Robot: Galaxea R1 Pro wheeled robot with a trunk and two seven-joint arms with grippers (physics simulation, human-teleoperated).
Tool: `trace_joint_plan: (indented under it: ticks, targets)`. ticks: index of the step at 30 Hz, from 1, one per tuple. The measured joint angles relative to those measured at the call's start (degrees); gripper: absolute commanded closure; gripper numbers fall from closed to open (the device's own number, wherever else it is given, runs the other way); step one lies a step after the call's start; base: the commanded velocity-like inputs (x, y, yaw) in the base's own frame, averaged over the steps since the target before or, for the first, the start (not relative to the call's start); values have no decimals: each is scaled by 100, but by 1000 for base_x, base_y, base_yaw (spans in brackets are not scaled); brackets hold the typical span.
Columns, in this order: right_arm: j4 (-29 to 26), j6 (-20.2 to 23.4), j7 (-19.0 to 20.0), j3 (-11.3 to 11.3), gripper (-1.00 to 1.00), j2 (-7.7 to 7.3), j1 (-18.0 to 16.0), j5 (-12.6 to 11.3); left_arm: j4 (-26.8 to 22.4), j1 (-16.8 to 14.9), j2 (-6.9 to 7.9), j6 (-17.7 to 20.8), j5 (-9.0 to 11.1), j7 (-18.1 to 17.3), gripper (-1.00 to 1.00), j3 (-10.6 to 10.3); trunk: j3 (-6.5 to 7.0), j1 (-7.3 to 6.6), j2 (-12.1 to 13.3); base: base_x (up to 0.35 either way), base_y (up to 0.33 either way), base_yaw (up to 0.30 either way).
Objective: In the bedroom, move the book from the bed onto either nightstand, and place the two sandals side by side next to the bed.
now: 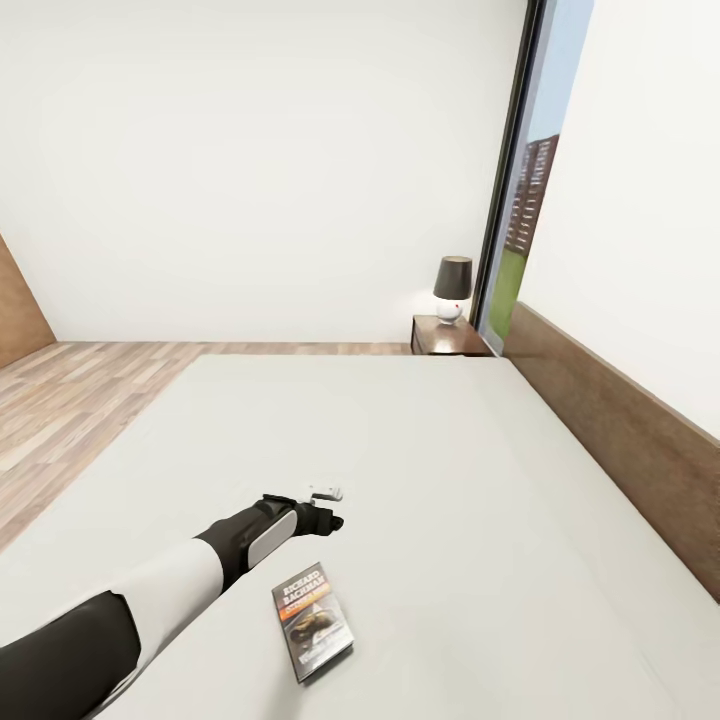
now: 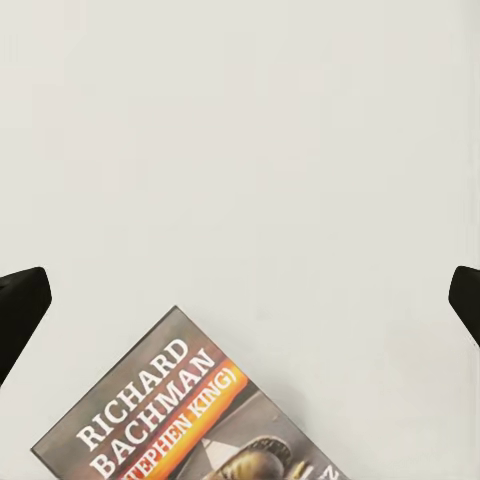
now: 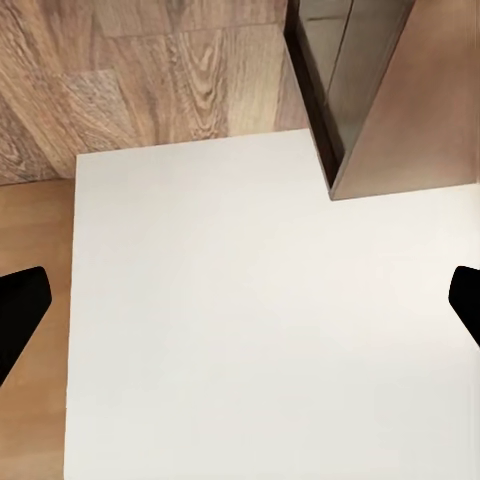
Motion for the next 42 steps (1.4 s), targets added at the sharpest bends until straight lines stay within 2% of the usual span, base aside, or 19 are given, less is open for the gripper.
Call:
trace_joint_plan:
  ticks: [42]
  targets:
    - [0,15,0,10,-100,0,-2,1,0,0,3,-9,-8,3,-100,0,-31,0,0,0,18,3]
